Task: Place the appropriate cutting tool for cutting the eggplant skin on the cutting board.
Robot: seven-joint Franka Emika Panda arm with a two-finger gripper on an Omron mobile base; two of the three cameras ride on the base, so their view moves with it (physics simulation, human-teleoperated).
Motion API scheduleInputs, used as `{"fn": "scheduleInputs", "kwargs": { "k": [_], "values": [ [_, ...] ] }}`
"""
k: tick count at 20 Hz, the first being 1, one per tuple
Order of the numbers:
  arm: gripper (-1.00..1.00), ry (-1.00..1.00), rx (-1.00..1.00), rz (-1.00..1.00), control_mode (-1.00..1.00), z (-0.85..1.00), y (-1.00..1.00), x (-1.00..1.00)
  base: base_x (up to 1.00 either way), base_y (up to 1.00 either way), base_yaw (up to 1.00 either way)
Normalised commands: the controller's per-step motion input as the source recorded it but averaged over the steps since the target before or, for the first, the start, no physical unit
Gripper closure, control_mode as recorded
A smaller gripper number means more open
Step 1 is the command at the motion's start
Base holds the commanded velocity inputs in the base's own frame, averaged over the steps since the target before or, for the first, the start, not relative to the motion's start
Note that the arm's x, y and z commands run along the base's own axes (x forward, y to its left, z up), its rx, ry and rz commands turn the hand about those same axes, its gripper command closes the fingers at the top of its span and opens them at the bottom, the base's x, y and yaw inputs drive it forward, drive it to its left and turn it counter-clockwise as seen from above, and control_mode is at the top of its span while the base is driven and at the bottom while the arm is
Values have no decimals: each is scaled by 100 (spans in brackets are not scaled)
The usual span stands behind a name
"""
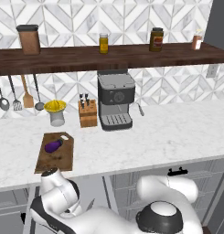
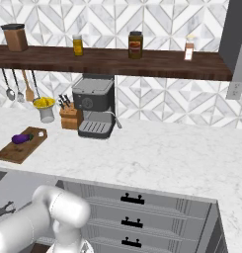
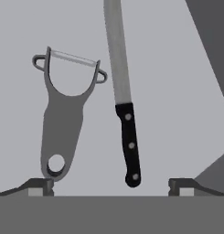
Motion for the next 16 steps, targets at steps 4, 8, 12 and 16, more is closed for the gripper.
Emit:
{"fn": "scheduleInputs", "kwargs": {
  "k": [4,8,12,16],
  "values": [
    [-100,0,0,0,-100,-22,1,29,0,0,0],
    [-100,0,0,0,-100,-37,0,14,0,0,0],
    [-100,0,0,0,-100,-33,0,24,0,0,0],
    [-100,0,0,0,-100,-30,0,28,0,0,0]
  ]
}}
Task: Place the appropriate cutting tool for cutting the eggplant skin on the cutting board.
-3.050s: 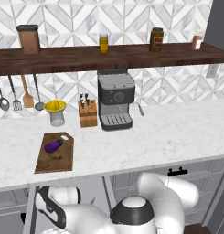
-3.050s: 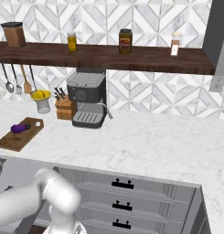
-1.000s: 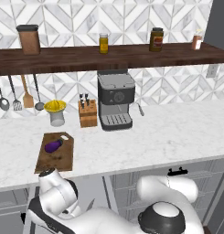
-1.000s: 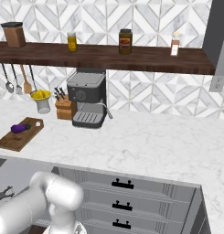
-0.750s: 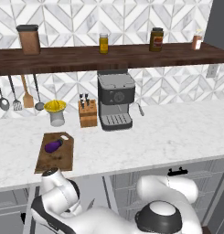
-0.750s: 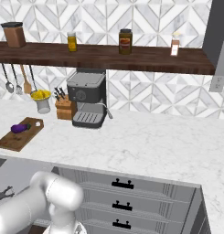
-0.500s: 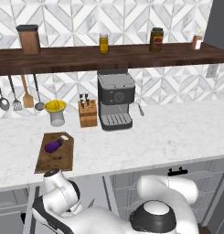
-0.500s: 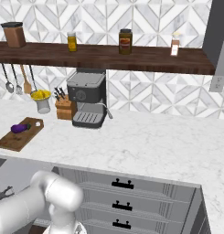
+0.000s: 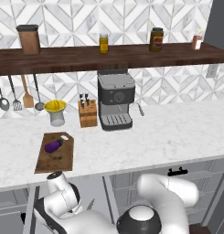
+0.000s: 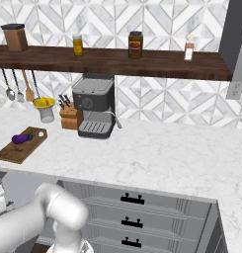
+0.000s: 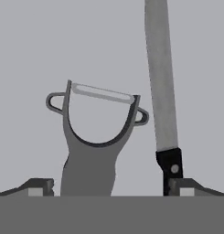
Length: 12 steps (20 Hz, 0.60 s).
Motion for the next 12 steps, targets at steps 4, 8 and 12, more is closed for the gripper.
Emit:
{"fn": "scheduleInputs", "kwargs": {
  "k": [4,8,12],
  "values": [
    [-100,0,0,0,-100,-33,10,26,0,0,0],
    [-100,0,0,0,-100,-37,8,15,0,0,0],
    [-100,-2,6,0,-100,-52,-2,-6,0,0,0]
  ]
}}
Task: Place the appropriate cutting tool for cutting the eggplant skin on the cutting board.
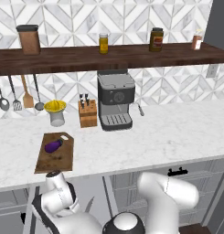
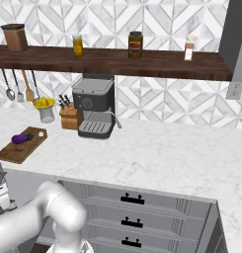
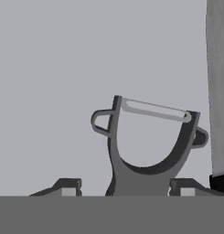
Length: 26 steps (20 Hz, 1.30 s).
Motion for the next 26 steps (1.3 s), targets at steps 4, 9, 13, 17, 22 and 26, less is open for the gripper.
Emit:
{"fn": "scheduleInputs", "kwargs": {
  "k": [4,9,13,17,22,26],
  "values": [
    [-100,-11,12,0,-100,-52,-21,-35,0,0,0],
    [-100,-14,11,0,-100,-35,-35,-52,0,0,0],
    [-100,-3,4,0,-100,-44,-11,-26,0,0,0],
    [-100,0,0,0,-100,-51,0,-6,0,0,0],
    [100,0,0,0,-100,-56,1,0,0,0,0],
    [100,-2,2,0,-100,-45,0,-10,0,0,0]
  ]
}}
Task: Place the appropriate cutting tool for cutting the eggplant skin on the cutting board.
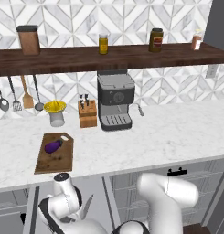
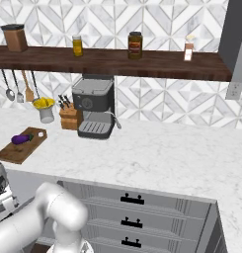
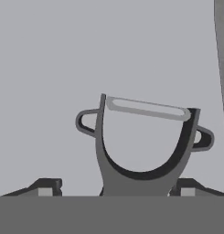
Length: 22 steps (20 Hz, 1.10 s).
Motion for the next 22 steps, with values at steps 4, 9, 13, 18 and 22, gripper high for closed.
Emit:
{"fn": "scheduleInputs", "kwargs": {
  "k": [4,9,13,18,22],
  "values": [
    [100,-2,4,-2,-100,-10,0,-16,0,0,0],
    [100,0,2,-5,-100,-1,1,-17,0,0,0],
    [100,0,0,-9,-100,31,0,-19,0,0,0],
    [100,0,0,-17,-100,96,0,-67,0,0,0],
    [100,0,-1,-19,-100,100,0,-82,0,0,0]
  ]
}}
